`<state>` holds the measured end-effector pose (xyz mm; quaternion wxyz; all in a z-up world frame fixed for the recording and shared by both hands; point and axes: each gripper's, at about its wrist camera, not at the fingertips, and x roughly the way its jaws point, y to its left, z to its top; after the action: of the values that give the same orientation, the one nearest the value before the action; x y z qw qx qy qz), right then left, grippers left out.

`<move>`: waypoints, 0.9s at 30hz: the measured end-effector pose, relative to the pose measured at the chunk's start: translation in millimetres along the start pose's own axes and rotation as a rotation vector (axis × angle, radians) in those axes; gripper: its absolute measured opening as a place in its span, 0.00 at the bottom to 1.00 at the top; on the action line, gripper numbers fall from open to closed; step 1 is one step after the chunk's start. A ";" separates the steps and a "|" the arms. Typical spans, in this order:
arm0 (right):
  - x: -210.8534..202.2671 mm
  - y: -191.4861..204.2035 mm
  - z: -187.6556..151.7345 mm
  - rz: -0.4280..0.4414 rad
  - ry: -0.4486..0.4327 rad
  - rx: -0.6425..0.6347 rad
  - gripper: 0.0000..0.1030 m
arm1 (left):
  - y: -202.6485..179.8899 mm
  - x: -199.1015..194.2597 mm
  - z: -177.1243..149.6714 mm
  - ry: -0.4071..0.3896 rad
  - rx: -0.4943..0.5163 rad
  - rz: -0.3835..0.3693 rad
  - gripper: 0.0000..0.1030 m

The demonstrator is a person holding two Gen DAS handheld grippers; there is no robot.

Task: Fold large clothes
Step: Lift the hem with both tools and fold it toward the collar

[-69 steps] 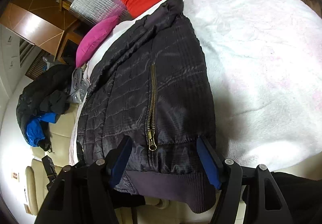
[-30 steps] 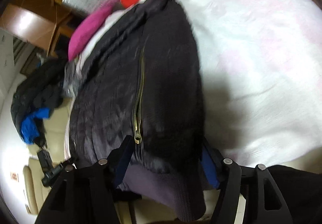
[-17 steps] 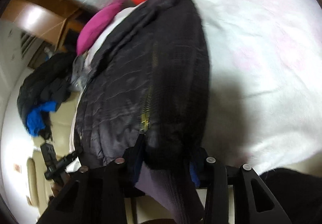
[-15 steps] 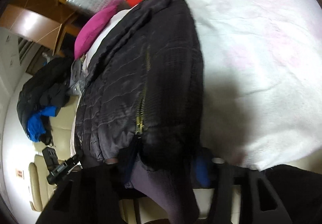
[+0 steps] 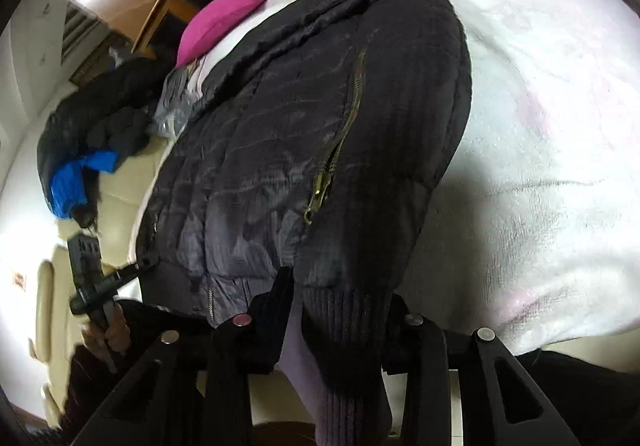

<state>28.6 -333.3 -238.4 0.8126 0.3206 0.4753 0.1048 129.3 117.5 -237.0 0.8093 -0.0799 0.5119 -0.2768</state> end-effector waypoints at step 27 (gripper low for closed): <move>4.7 14.8 6.9 -0.011 0.016 -0.050 0.23 | 1.7 15.2 1.8 0.084 -0.032 -0.028 0.21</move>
<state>38.9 -322.5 -230.2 0.8171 0.2966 0.4808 0.1147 136.4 110.6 -248.9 0.7819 -0.0882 0.5484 -0.2831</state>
